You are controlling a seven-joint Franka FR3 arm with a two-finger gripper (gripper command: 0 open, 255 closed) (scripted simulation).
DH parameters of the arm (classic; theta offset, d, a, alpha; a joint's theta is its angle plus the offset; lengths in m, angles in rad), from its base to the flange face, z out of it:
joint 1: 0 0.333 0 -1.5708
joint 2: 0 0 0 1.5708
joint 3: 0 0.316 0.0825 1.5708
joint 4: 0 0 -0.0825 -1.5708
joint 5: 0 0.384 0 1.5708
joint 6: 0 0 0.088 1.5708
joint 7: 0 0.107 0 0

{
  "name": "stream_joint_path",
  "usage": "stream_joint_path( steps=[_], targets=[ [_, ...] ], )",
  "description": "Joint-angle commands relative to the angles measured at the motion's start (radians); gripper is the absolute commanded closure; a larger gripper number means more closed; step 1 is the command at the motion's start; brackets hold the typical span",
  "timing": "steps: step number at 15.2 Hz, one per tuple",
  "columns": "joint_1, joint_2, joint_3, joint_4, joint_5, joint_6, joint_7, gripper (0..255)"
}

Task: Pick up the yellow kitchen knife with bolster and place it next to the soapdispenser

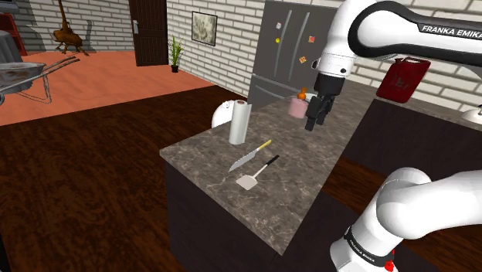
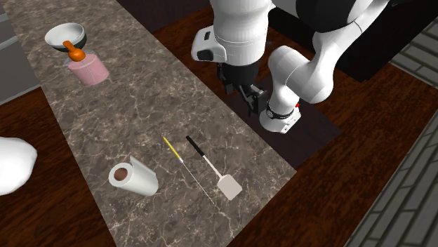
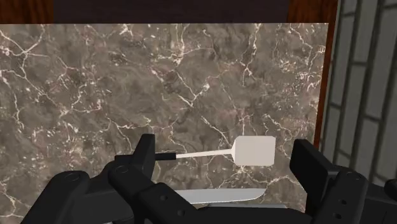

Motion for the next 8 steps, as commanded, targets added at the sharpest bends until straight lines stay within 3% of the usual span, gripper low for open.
stream_joint_path(
  steps=[1, 8],
  targets=[
    [0.000, 0.000, 0.000, 0.000, 0.000, 0.000, 0.000, 0],
    [-0.101, 0.157, 0.150, -0.051, 0.111, 0.234, 0.433, 0]
  ],
)
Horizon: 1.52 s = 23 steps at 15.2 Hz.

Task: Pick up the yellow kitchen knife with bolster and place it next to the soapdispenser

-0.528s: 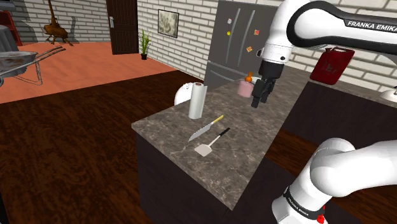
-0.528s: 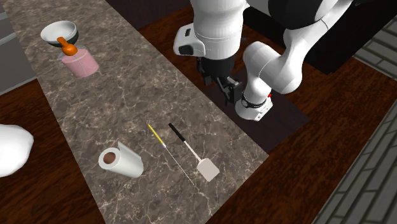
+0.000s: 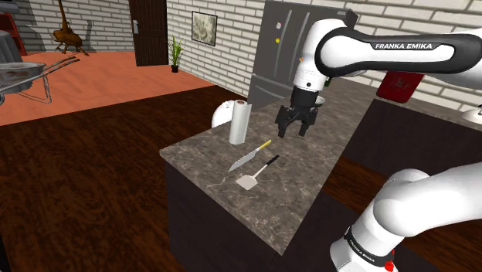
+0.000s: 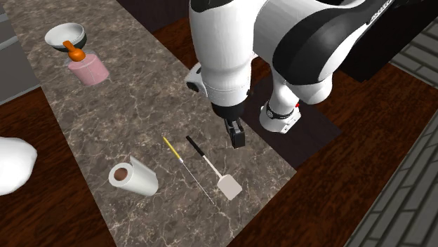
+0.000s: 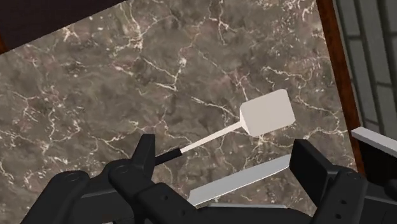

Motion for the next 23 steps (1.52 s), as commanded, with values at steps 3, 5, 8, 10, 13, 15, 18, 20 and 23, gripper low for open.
stream_joint_path(
  steps=[3, 5, 8, 10, 13, 15, 18, 20, 23],
  targets=[
    [-0.060, 0.116, 0.075, -0.001, 0.040, 0.138, 0.248, 0],
    [-0.090, 0.180, 0.108, 0.005, 0.050, 0.205, 0.367, 0],
    [-0.136, 0.281, 0.150, 0.021, 0.052, 0.303, 0.546, 0],
    [-0.166, 0.349, 0.173, 0.035, 0.044, 0.366, 0.666, 0],
    [-0.208, 0.452, 0.196, 0.058, 0.021, 0.455, 0.847, 0],
    [-0.233, 0.518, 0.204, 0.074, -0.002, 0.511, 0.968, 0],
    [-0.244, 0.568, 0.204, 0.079, -0.020, 0.559, 1.047, 0],
    [-0.242, 0.586, 0.206, 0.068, -0.024, 0.587, 1.050, 0],
    [-0.240, 0.615, 0.210, 0.054, -0.032, 0.630, 1.057, 0]
  ],
)
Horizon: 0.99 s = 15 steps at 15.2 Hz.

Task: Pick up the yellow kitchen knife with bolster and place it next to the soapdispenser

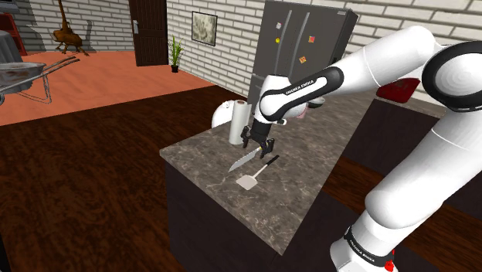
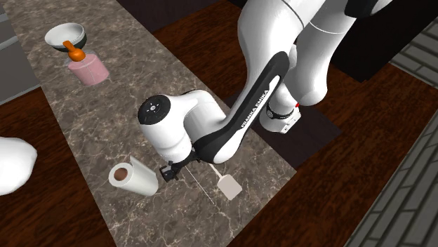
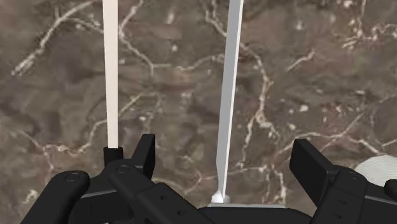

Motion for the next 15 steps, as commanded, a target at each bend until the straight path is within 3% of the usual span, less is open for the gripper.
stream_joint_path(
  steps=[1, 9, 10, 15],
  targets=[
    [0.002, 0.027, 0.003, -0.009, -0.008, 0.035, 0.008, 0],
    [0.002, 0.026, 0.003, -0.009, -0.008, 0.035, 0.008, 0],
    [0.002, 0.026, 0.003, -0.009, -0.008, 0.035, 0.008, 255],
    [0.002, 0.026, 0.003, -0.009, -0.008, 0.035, 0.008, 255]
  ],
)
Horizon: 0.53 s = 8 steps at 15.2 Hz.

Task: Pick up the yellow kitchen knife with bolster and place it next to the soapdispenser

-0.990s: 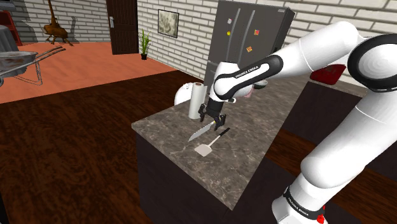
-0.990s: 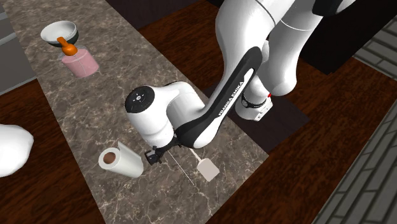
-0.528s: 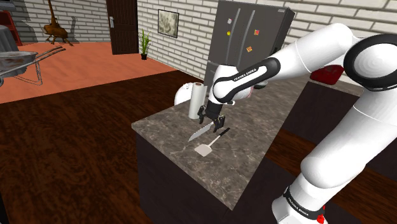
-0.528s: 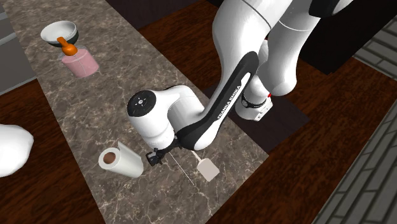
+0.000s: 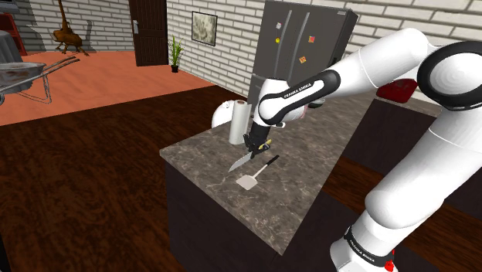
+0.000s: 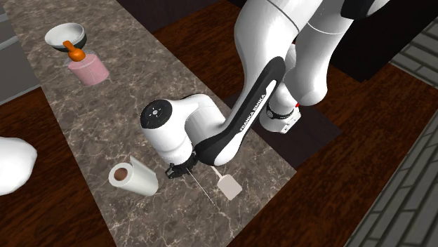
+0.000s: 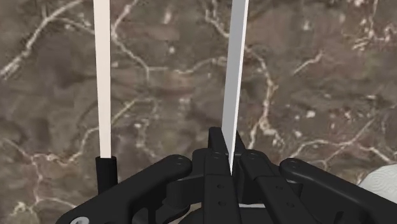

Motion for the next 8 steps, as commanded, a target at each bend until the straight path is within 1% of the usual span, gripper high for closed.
stream_joint_path(
  steps=[1, 4, 8],
  targets=[
    [0.000, 0.000, 0.000, 0.000, 0.000, 0.000, 0.000, 255],
    [0.000, 0.000, 0.000, 0.000, 0.000, 0.000, 0.000, 255],
    [-0.001, -0.038, -0.002, 0.019, 0.010, -0.056, -0.004, 255]
  ],
)
